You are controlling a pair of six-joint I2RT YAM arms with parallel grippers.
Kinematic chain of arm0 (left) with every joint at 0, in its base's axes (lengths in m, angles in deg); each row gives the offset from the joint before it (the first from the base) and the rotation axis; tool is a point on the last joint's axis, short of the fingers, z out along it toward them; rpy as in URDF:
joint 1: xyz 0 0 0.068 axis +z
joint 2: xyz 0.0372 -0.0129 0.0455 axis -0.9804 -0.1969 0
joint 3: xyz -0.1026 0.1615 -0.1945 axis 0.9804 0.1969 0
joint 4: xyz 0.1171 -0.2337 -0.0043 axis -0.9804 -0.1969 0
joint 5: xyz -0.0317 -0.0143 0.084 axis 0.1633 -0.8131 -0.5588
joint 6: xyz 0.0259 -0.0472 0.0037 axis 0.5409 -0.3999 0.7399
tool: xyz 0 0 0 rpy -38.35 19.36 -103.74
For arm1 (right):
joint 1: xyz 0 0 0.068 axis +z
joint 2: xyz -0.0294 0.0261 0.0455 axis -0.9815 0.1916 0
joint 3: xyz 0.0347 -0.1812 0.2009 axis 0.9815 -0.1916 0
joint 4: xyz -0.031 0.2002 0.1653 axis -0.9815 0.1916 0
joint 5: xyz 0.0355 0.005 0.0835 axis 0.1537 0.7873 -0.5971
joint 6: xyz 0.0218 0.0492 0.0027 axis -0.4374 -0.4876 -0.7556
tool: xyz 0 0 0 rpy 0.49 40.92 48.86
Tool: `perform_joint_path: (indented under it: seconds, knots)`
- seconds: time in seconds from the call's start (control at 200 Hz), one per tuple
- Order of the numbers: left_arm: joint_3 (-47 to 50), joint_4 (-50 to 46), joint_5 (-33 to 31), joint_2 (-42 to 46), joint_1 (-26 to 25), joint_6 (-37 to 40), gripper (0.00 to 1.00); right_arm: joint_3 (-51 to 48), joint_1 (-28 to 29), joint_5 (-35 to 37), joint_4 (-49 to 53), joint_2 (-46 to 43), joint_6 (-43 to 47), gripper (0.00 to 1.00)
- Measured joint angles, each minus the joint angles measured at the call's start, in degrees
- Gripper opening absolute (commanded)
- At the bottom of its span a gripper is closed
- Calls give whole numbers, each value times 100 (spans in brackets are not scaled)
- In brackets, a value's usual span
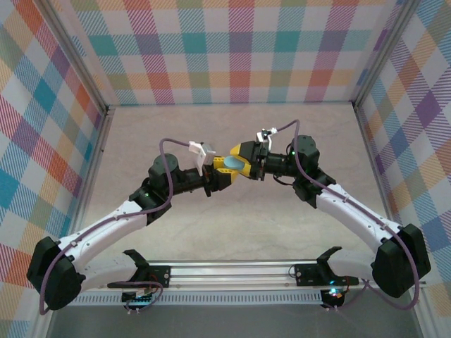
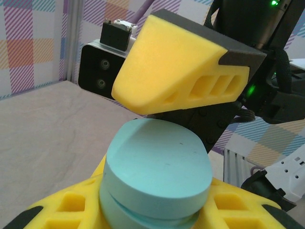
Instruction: Insert wireless bluetooth earbuds into charging case
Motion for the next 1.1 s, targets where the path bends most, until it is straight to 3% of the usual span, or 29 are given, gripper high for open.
perform_joint_path:
  seconds: [0.24, 0.365, 0.415, 0.475, 0.535, 0.62, 0.785, 0.89, 1.1]
  knots:
    - [-44, -33, -46, -44, 0, 96, 39, 0, -28, 4, 210, 0, 101, 41]
    - [-48, -87, -87, -44, -7, 138, 40, 0, -50, 4, 227, 9, 133, 38]
    - [-55, -122, -109, -44, -7, 149, 40, 0, -50, 4, 229, 24, 131, 41]
    - [-55, -164, -133, -44, -7, 153, 40, 0, -48, -2, 232, 55, 151, 57]
    - [-55, -216, -240, -50, -24, 157, 40, 2, -37, -125, 238, 98, 122, 63]
    - [-87, -313, -433, -138, -28, 177, 40, 2, 76, -374, 238, 107, 129, 63]
    - [-149, -308, -566, -227, -28, 195, 40, 0, 127, -564, 302, 118, 111, 50]
    - [-205, -297, -575, -267, -26, 197, 40, 0, 125, -597, 291, 118, 116, 49]
    - [-199, -295, -407, -260, -26, 201, 40, -46, 76, -562, 278, 125, 96, 68]
